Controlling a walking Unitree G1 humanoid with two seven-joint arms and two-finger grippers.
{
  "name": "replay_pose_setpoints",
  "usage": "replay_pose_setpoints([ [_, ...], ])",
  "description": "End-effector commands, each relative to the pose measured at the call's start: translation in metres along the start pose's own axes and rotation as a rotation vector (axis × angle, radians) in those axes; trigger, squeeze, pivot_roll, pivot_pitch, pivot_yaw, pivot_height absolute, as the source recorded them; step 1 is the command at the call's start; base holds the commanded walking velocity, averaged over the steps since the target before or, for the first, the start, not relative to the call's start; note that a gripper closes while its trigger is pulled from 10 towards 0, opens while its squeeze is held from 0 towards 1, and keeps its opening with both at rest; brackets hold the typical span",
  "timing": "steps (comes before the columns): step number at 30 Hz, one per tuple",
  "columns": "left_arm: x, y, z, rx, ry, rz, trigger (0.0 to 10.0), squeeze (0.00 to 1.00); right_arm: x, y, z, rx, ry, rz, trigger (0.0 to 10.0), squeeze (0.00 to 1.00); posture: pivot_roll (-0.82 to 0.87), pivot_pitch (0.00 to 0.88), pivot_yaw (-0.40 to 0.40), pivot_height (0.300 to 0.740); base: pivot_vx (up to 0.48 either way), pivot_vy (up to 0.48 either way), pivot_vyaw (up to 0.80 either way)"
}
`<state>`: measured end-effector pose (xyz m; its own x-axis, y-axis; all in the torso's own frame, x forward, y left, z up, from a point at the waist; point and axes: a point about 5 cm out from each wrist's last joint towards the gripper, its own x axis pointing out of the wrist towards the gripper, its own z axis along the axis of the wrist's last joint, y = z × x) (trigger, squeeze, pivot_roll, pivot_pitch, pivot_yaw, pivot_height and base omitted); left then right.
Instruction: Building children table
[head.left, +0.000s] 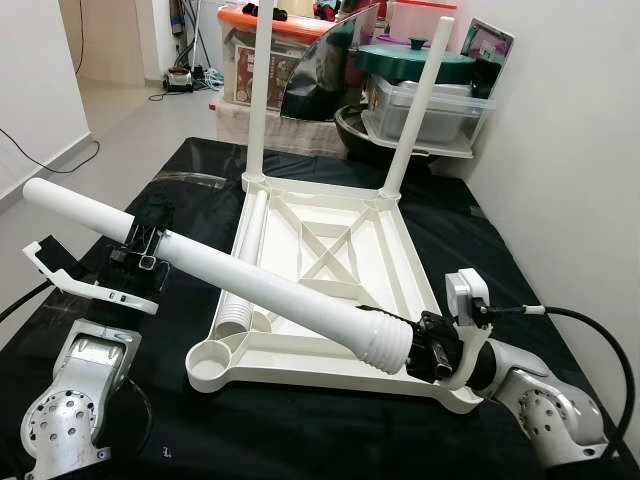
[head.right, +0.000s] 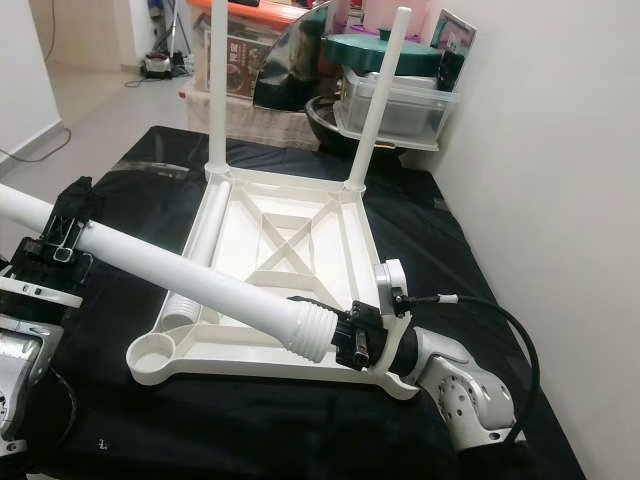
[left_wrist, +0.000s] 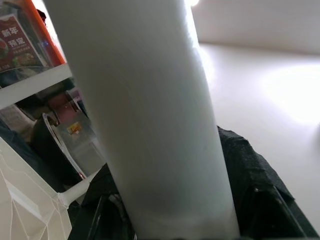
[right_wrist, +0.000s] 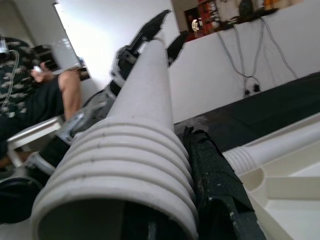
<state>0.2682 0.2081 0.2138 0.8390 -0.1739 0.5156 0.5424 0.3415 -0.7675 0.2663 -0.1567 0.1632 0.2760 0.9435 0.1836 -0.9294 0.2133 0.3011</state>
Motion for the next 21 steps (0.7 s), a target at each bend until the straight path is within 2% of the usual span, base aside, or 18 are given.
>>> replay_pose_setpoints([
  [1, 0.004, -0.008, -0.005, 0.042, 0.019, -0.024, 0.0, 0.00, 0.002, -0.004, -0.010, 0.011, 0.084, -0.060, 0.0, 0.00, 0.09, 0.000, -0.142, 0.740, 0.000, 0.000, 0.00],
  [2, 0.004, -0.009, -0.006, 0.041, 0.025, -0.027, 0.0, 0.00, 0.002, -0.009, -0.012, 0.019, 0.100, -0.115, 0.0, 0.00, 0.09, 0.000, -0.142, 0.740, 0.000, 0.000, 0.00],
  [3, 0.005, -0.010, -0.008, 0.039, 0.029, -0.030, 0.0, 0.00, 0.001, -0.017, -0.018, 0.004, 0.200, -0.233, 10.0, 0.00, 0.09, 0.000, -0.142, 0.740, 0.000, 0.000, 0.00],
  [4, 0.005, -0.010, -0.009, 0.037, 0.032, -0.030, 0.0, 0.00, 0.000, -0.021, -0.021, 0.017, 0.220, -0.277, 10.0, 1.00, 0.08, 0.000, -0.140, 0.740, 0.000, 0.000, 0.00],
  [12, 0.007, -0.012, -0.012, 0.031, 0.045, -0.034, 0.0, 0.00, -0.006, -0.018, -0.021, 0.037, 0.222, -0.244, 10.0, 1.00, 0.08, 0.000, -0.141, 0.740, 0.000, 0.000, 0.00],
  [14, 0.007, -0.013, -0.012, 0.035, 0.045, -0.036, 0.0, 0.00, -0.022, -0.018, -0.016, 0.038, 0.239, -0.238, 10.0, 1.00, 0.08, 0.000, -0.148, 0.740, 0.000, 0.000, 0.00],
  [15, 0.007, -0.013, -0.012, 0.035, 0.045, -0.036, 0.0, 0.00, -0.022, -0.018, -0.016, 0.038, 0.239, -0.238, 10.0, 1.00, 0.08, 0.000, -0.148, 0.740, 0.000, 0.000, 0.00],
  [17, 0.007, -0.014, -0.010, 0.039, 0.040, -0.035, 0.0, 0.00, -0.045, -0.021, -0.011, 0.033, 0.263, -0.272, 10.0, 1.00, 0.08, 0.000, -0.150, 0.740, 0.000, 0.000, 0.00],
  [18, 0.007, -0.014, -0.010, 0.039, 0.040, -0.035, 0.0, 0.00, -0.045, -0.021, -0.011, 0.033, 0.263, -0.272, 10.0, 1.00, 0.08, 0.000, -0.150, 0.740, 0.000, 0.000, 0.00],
  [19, 0.006, -0.013, -0.009, 0.042, 0.033, -0.031, 0.0, 0.00, -0.061, -0.024, -0.010, 0.036, 0.280, -0.312, 10.0, 1.00, 0.08, 0.000, -0.149, 0.740, 0.000, 0.000, 0.00],
  [20, 0.006, -0.013, -0.009, 0.042, 0.033, -0.031, 0.0, 0.00, -0.061, -0.024, -0.010, 0.036, 0.280, -0.312, 10.0, 1.00, 0.08, 0.000, -0.149, 0.740, 0.000, 0.000, 0.00],
  [21, 0.006, -0.013, -0.008, 0.043, 0.029, -0.028, 0.0, 0.00, -0.071, -0.025, -0.009, 0.039, 0.292, -0.338, 10.0, 1.00, 0.08, 0.000, -0.149, 0.740, 0.000, 0.000, 0.00],
])
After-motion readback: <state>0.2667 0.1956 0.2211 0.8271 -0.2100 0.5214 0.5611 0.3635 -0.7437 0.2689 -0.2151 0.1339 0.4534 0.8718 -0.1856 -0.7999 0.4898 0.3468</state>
